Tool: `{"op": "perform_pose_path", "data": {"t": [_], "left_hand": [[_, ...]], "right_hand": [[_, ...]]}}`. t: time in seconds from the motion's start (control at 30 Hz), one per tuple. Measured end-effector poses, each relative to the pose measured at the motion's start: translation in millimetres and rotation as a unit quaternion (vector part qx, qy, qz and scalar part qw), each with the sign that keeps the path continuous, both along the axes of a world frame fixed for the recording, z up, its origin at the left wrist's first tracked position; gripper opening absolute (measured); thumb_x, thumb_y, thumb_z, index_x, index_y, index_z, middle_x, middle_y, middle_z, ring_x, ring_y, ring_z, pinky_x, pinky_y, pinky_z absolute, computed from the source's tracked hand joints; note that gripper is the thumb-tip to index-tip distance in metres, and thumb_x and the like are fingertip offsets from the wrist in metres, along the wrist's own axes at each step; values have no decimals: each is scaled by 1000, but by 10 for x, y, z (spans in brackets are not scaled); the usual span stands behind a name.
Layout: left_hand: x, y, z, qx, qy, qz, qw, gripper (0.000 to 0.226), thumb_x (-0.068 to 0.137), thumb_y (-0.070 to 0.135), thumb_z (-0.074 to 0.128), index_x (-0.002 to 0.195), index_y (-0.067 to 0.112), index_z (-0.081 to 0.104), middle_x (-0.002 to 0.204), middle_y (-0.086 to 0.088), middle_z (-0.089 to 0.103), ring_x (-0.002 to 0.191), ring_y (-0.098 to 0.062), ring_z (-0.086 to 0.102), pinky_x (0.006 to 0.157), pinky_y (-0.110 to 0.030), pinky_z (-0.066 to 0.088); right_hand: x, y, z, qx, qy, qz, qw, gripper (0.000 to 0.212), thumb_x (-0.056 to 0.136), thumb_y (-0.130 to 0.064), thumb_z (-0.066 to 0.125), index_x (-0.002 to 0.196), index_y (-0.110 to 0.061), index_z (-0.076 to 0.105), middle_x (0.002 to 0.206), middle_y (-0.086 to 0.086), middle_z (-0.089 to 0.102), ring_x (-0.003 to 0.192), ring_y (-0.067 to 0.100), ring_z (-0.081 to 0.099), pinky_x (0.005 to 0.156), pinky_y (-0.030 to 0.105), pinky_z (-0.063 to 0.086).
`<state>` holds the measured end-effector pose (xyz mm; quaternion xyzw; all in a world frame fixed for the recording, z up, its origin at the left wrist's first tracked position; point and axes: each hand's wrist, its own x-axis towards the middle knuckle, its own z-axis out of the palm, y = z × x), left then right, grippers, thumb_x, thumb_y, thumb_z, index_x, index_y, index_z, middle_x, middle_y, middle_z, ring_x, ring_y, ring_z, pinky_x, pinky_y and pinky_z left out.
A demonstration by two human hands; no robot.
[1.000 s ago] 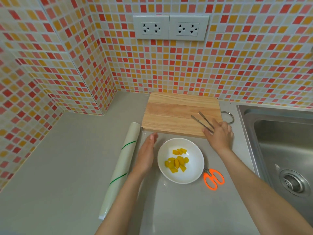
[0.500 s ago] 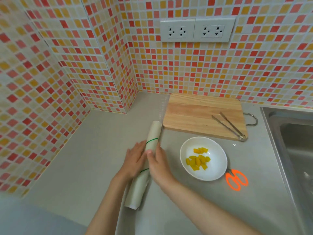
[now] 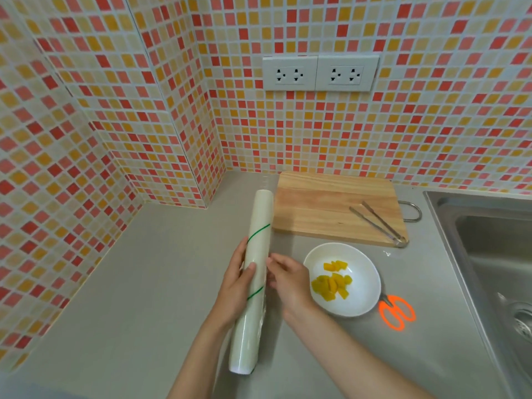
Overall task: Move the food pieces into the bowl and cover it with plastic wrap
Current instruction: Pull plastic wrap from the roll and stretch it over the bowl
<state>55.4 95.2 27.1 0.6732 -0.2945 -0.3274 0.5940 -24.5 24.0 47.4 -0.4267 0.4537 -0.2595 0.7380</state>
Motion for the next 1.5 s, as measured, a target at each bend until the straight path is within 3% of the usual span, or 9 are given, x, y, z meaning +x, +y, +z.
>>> {"op": "perform_pose_path", "data": {"t": [0.07,0.17,0.5,0.73,0.9,1.1,1.23,1.33,1.5], "left_hand": [[-39,-40,74,-31,9,4,999,53,96,4,42,145,21,32,143,3,46,124,-11,52,95,-21,48],[-107,-87,138,-58,14,3,998,54,96,2,42,145,23,31,139,12,49,116,-1,57,88,-16,49],[-157,-117,227,-100,-38,-65,992,59,88,19,50,143,32,32,147,14,41,133,-10,43,111,-40,36],[-93,-162,237,-93,100,-72,988,69,88,9,60,140,44,32,113,-2,71,98,-19,70,77,-30,57],[-69,-175,291,-77,111,-115,984,77,70,21,70,133,48,35,123,-5,60,101,-16,68,76,-26,56],[-136,-237,293,-73,155,-167,971,93,61,28,79,139,46,33,121,11,66,105,-17,67,74,-25,55],[-204,-298,312,-80,221,-181,955,65,64,28,76,125,32,55,99,-8,71,77,-23,68,63,-32,55],[-252,-342,298,-75,253,-159,951,64,62,31,77,122,30,55,87,-5,71,65,-20,66,59,-31,54],[-206,-382,243,-67,322,-154,932,65,69,21,79,125,39,52,107,-13,70,87,-34,71,72,-48,58]], "right_hand": [[-29,-36,96,-31,-6,-25,999,10,83,-4,62,89,-8,69,86,16,70,72,24,64,72,39,56],[-79,-78,210,-70,-4,-50,996,9,81,-3,65,77,-11,67,77,12,69,65,22,62,61,33,53],[-236,-172,371,-103,15,20,994,17,91,-7,51,76,-12,58,65,3,54,57,9,50,48,17,44],[-319,-175,473,-51,-77,9,996,26,93,0,41,70,-11,47,58,5,46,51,15,41,51,25,35],[-386,-216,487,2,-149,14,989,20,93,-8,46,74,-11,48,49,1,47,39,13,41,40,22,36],[-347,-309,468,-22,-123,-46,991,26,93,-24,50,71,-11,50,33,-3,36,26,12,33,32,15,28],[-311,-324,472,-31,-154,-110,981,23,95,-15,45,72,-13,46,34,-4,34,25,9,25,30,14,22],[-295,-333,499,-62,-173,-160,970,21,95,-13,43,75,-14,45,39,-5,32,28,5,23,30,13,19],[-426,-440,544,-169,-125,-190,959,20,96,-13,42,76,-15,45,34,-11,34,31,3,25,32,17,22]]}}
